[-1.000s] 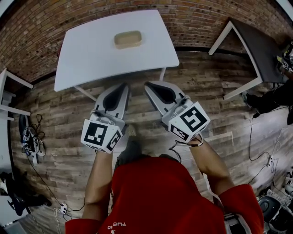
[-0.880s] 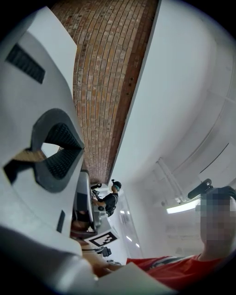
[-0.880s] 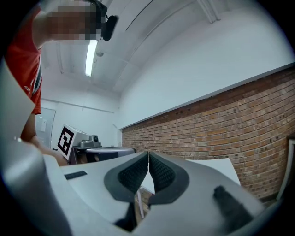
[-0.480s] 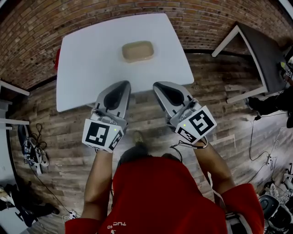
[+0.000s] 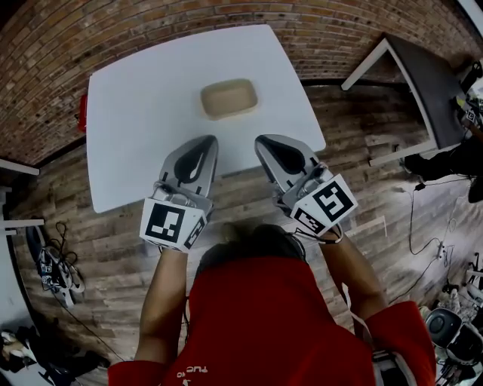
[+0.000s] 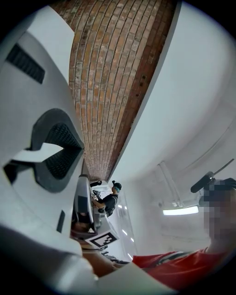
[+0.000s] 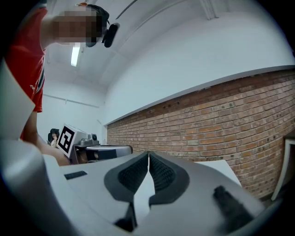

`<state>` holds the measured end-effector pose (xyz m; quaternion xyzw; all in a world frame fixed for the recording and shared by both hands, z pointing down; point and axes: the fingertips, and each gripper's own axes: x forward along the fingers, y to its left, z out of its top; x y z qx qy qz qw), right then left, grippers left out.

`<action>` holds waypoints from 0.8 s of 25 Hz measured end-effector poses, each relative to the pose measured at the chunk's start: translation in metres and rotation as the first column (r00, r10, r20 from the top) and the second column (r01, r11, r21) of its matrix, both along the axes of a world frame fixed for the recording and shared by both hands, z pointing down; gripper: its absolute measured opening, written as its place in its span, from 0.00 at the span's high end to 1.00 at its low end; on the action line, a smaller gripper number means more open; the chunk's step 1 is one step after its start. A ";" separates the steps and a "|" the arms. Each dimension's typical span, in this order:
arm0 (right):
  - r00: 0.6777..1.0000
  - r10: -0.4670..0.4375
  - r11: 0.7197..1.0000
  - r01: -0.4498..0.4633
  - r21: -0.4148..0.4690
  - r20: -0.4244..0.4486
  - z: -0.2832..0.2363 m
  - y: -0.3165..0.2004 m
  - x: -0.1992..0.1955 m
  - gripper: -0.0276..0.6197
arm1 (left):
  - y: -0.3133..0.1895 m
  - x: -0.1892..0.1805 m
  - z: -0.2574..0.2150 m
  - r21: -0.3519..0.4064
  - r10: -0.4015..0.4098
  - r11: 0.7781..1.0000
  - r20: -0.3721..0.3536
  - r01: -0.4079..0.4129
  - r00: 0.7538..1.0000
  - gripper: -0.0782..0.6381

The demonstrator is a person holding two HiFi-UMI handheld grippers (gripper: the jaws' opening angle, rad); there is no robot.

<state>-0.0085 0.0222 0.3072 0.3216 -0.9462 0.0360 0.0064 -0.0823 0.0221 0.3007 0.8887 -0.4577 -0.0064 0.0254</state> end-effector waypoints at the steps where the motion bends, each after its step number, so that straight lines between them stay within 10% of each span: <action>1: 1.000 0.002 1.000 -0.002 -0.002 -0.003 0.001 -0.006 0.000 0.91 | -0.005 -0.002 0.001 -0.002 0.001 1.000 -0.003 -0.001 1.000 0.87; 20: 0.991 -0.121 0.992 0.123 0.038 -0.049 0.024 -0.149 0.004 0.91 | -0.136 -0.010 0.029 -0.021 -0.105 0.994 0.039 0.106 0.994 0.87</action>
